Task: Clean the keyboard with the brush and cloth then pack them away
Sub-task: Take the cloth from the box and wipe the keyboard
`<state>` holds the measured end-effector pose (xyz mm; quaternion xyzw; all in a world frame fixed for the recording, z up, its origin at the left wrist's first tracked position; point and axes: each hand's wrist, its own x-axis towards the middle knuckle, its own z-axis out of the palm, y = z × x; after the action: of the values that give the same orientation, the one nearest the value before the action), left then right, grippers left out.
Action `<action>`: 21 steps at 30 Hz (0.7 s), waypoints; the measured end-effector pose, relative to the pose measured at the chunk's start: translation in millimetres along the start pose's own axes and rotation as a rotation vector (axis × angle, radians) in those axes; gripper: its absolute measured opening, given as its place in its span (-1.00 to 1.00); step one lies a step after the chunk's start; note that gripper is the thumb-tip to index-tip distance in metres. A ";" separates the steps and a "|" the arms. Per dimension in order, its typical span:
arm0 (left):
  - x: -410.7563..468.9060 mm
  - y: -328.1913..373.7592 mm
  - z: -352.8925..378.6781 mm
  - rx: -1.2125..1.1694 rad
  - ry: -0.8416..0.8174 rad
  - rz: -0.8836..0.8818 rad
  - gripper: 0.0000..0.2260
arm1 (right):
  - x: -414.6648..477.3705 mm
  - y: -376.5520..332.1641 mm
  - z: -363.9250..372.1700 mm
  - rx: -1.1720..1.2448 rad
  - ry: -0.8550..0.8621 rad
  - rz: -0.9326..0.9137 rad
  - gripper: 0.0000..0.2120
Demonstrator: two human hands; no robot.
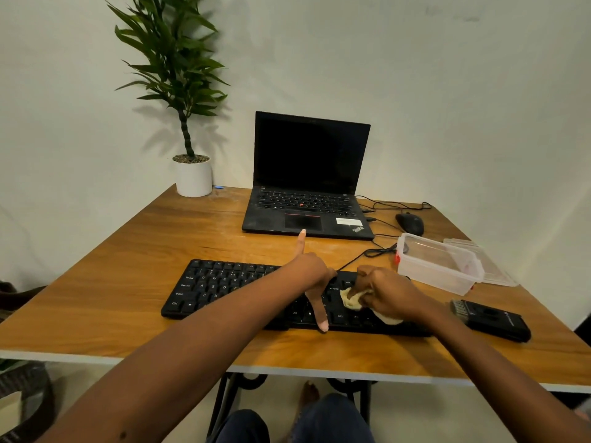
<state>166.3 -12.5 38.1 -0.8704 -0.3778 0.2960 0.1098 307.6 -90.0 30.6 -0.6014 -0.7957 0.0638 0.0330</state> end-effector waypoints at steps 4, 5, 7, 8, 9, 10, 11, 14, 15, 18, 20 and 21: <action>-1.7 -1.6 0.1 0.004 -0.006 -0.007 0.03 | 0.1 -2.1 0.0 -0.017 -0.043 -0.026 -0.74; -2.3 -0.6 -1.2 0.013 -0.011 -0.010 0.03 | -1.8 -1.4 -2.8 0.024 -0.078 -0.028 -0.75; -2.1 2.5 -5.0 0.023 -0.018 -0.013 0.02 | -3.2 0.0 -5.0 0.026 -0.063 0.001 -0.75; -1.8 3.6 -6.1 0.024 -0.026 -0.015 0.01 | -2.2 0.6 -3.9 -0.012 -0.025 0.024 -0.74; -2.4 4.6 -7.2 0.024 -0.033 -0.019 0.00 | -1.8 1.0 -2.1 -0.043 0.011 0.049 -0.73; -2.6 5.0 -7.7 0.023 -0.041 -0.024 0.00 | -1.5 1.2 -0.9 -0.055 0.026 0.076 -0.73; -3.3 5.0 -8.1 0.023 -0.049 -0.026 0.00 | -2.3 1.6 0.0 -0.052 0.024 0.111 -0.72; -4.9 4.2 -6.6 0.019 -0.048 -0.012 -0.01 | -9.9 5.6 -0.8 0.014 0.019 0.281 -0.70; -5.1 3.3 -5.2 0.013 -0.043 -0.006 0.00 | -12.4 6.4 -0.2 0.027 0.012 0.316 -0.69; -6.4 -0.6 -0.9 -0.016 -0.048 -0.004 0.02 | -17.5 5.3 1.8 0.033 -0.074 0.366 -0.65; -6.9 -1.3 -1.5 -0.017 -0.045 -0.005 0.01 | -16.6 5.1 1.5 0.043 -0.096 0.414 -0.65; -6.7 -0.8 -2.7 -0.020 -0.043 -0.001 0.00 | -15.3 3.7 1.8 0.042 -0.072 0.445 -0.66</action>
<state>163.9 -16.8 43.5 -0.8646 -0.3833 0.3111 0.0931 315.2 -103.9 28.7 -0.7587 -0.6425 0.1076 0.0020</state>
